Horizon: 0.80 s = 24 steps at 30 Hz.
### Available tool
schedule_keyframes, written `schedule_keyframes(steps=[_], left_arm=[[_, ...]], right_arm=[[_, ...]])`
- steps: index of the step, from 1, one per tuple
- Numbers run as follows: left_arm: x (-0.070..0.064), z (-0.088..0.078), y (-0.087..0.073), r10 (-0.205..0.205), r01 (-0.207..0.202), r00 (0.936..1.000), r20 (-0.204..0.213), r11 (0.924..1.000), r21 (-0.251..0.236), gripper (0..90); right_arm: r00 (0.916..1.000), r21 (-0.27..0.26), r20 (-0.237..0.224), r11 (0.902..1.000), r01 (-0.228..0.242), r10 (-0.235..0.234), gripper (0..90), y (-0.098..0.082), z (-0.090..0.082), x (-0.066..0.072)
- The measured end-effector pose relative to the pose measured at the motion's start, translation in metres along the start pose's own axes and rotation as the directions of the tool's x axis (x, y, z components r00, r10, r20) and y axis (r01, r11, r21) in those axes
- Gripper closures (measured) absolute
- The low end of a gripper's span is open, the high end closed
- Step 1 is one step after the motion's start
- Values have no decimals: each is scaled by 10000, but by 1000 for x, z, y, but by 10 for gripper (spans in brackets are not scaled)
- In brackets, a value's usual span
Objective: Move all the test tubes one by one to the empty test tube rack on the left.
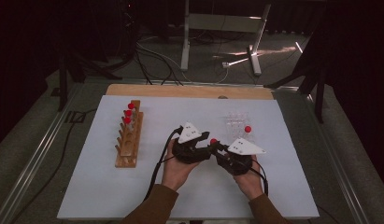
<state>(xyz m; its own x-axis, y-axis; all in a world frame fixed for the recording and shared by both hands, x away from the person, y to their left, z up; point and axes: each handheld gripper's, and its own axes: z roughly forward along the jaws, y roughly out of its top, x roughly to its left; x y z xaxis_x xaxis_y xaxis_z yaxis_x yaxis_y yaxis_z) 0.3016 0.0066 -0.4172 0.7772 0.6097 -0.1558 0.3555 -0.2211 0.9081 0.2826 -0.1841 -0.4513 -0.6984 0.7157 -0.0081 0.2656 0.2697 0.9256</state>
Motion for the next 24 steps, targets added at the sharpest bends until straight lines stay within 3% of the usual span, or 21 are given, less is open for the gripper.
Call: schedule_keyframes(steps=[6, 11, 15, 24], left_arm=[[-1, 3, -1, 36, -37, 9998, 207, 10000, 59, 684], [-1, 3, 0, -25, 25, 9999, 133, 10000, 25, 705], [1, 1, 0, -112, 112, 9999, 1, 9999, -59, 706], [8, -8, 3, -368, 363, 9990, -252, 9991, -224, 706]], right_arm=[[10000, 27, -13, 10000, 0, 0, 740, 0, 0, 0], [10000, -1, -48, 10000, -47, 47, 719, 0, -1, -2], [9995, 51, -298, 9999, -135, 137, 552, 0, -2, -4], [9987, -109, -223, 9989, -458, 455, 206, 1, -8, -15]])
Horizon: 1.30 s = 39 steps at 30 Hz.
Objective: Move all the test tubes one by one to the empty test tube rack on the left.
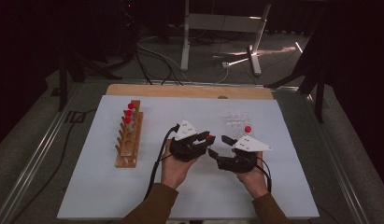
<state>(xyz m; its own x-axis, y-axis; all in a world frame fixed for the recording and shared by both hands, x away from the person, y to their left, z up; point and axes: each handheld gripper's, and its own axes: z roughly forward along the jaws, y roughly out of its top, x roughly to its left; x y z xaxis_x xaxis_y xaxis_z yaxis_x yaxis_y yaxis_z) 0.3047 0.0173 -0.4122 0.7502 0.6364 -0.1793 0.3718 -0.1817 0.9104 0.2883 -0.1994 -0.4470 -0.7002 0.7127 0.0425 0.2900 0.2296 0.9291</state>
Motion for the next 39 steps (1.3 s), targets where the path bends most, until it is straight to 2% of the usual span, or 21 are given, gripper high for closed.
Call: schedule_keyframes(steps=[2, 7, 10, 18, 28, 39], left_arm=[[2, -3, 1, -60, 59, 10000, -47, 10000, -44, 706], [9, -11, 4, -252, 247, 9995, -179, 9993, -265, 706], [13, -16, 6, -331, 320, 9990, -286, 9988, -382, 706], [24, -31, 11, -481, 446, 9971, -582, 9972, -595, 706], [41, -56, 17, -684, 584, 9922, -1043, 9936, -965, 706], [61, -86, 21, -857, 656, 9813, -1726, 9907, -1190, 706]], right_arm=[[9999, -71, 108, 10000, 19, -19, 143, 1, -2, -1], [10000, -227, -93, 9997, 20, -22, 40, 3, -7, -4], [9999, -318, -148, 9995, 53, -58, 14, 5, -10, -6], [10000, -479, 4, 9988, -31, 31, 0, 7, -16, -14], [9993, -711, 242, 9971, -270, 288, 0, 10, -27, -26], [9984, -914, 319, 9949, -437, 468, 0, 11, -34, -34]])
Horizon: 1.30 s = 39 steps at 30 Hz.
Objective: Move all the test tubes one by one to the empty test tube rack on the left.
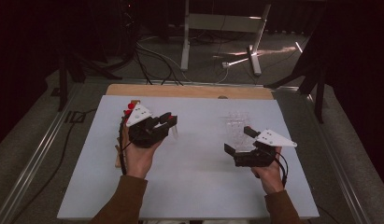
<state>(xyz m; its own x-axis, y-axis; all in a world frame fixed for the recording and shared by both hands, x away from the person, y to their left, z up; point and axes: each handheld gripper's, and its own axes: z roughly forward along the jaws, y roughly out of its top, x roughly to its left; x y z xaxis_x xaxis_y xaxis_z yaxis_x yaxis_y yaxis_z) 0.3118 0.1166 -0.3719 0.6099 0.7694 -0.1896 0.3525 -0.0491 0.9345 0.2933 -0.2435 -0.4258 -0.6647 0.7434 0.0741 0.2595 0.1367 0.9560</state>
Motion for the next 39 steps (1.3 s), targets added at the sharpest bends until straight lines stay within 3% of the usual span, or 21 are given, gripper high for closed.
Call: schedule_keyframes(steps=[13, 28, 39], left_arm=[[26, -25, 6, -115, 99, 9967, -805, 9997, -210, 706], [52, -52, 4, -220, 168, 9844, -1748, 9994, -314, 706], [64, -60, -1, -191, 157, 9735, -2281, 9997, -168, 706]], right_arm=[[9998, -58, 131, 9999, -154, 155, 0, 0, -3, -4], [9995, -63, 204, 9997, -245, 246, 0, 0, -4, -6], [9994, -80, 192, 9996, -270, 271, 0, 0, -4, -7]])
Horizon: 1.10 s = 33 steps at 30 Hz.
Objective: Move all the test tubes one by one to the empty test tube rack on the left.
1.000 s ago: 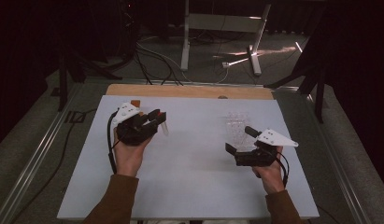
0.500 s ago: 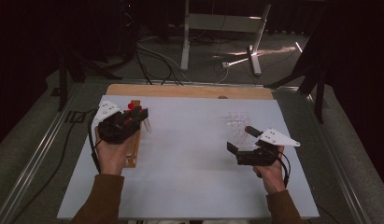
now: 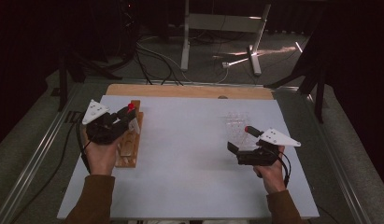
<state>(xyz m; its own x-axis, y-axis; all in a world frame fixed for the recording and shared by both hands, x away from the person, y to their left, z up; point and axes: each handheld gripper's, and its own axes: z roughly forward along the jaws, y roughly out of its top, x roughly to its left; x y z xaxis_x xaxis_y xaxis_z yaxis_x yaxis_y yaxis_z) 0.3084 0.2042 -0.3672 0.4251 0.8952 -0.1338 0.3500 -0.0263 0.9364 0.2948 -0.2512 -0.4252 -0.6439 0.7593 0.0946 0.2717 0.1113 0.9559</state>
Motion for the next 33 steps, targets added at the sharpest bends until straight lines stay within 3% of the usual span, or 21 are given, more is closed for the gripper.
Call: schedule_keyframes(steps=[13, 33], left_arm=[[10, 3, -6, 91, -79, 9987, -504, 9996, 257, 705], [21, 7, -28, 75, -21, 9977, -679, 9968, 800, 704]], right_arm=[[10000, -43, -17, 10000, -32, 32, 0, 0, -1, -1], [10000, -15, -79, 10000, 17, -18, 0, -1, 0, 0]])
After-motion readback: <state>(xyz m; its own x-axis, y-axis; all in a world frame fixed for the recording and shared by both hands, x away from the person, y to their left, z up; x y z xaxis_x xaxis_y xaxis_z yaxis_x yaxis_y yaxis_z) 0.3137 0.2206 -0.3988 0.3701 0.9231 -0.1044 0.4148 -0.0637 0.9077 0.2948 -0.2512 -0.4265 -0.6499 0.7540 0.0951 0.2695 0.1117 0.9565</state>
